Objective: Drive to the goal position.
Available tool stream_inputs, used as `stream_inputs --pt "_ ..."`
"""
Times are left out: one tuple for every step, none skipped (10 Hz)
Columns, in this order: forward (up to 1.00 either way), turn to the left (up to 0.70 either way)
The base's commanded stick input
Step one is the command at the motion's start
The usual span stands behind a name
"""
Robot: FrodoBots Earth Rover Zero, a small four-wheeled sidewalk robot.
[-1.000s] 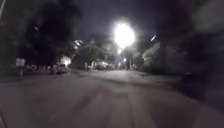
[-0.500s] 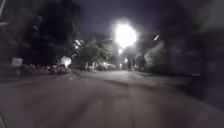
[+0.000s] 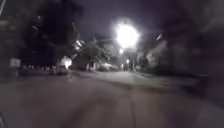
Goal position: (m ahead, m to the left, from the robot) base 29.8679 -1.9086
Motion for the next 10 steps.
stream_inputs --pt "0.7 -0.35" --pt "0.7 -0.35" --pt "0.7 -0.35" --pt "0.7 -0.35" --pt "0.7 -0.35" --pt "0.7 -0.19" --pt "0.7 -0.01" --pt "0.7 0.0" --pt "0.7 0.0" --pt "0.7 0.0"
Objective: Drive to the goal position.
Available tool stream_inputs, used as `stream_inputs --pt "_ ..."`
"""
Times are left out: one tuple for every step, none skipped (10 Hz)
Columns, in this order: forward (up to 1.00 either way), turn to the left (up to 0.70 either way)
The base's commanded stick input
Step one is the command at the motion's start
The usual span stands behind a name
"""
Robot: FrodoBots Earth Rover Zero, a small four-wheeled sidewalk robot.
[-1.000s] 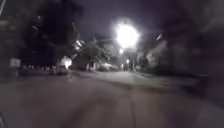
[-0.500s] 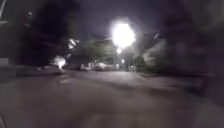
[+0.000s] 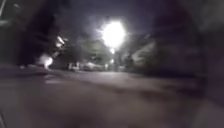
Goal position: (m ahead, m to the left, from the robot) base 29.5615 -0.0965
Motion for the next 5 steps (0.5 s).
stream_inputs --pt "0.7 0.0" --pt "0.7 0.0" --pt "0.7 -0.02" --pt "0.7 -0.21" --pt "0.7 -0.35"
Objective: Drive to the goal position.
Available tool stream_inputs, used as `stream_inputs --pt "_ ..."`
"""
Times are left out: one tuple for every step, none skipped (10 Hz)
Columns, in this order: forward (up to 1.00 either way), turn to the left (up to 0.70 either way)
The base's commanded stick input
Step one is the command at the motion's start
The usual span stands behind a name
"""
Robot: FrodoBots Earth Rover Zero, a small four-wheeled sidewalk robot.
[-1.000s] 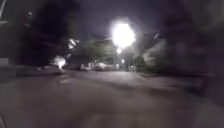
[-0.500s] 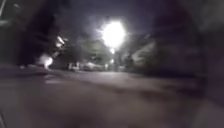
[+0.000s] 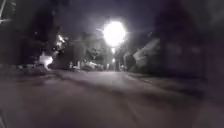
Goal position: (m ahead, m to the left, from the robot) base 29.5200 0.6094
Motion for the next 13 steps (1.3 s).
stream_inputs --pt "0.7 -0.27" --pt "0.7 0.0" --pt "0.7 0.0" --pt "0.7 0.0" --pt "0.7 0.0" --pt "0.7 0.0" --pt "0.7 0.0" --pt "0.7 0.0" --pt "0.7 0.0" --pt "0.7 0.0" --pt "0.7 0.0" --pt "0.7 0.0" --pt "0.7 0.0"
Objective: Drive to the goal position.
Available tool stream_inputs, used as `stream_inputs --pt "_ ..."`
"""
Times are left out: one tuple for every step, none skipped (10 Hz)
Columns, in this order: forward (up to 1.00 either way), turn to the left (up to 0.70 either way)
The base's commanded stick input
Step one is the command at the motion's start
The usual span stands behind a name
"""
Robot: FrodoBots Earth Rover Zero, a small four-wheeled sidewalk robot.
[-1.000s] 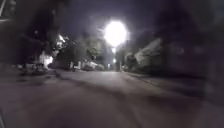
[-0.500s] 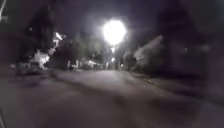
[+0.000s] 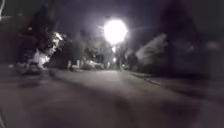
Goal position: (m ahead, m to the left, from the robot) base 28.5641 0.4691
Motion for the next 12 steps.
stream_inputs --pt "0.7 0.0" --pt "0.7 0.0" --pt "0.7 0.0" --pt "0.7 -0.01" --pt "0.7 -0.35" --pt "0.7 -0.35" --pt "0.7 -0.35" --pt "0.7 -0.35" --pt "0.7 -0.09" --pt "0.7 0.0" --pt "0.7 0.0" --pt "0.7 0.0"
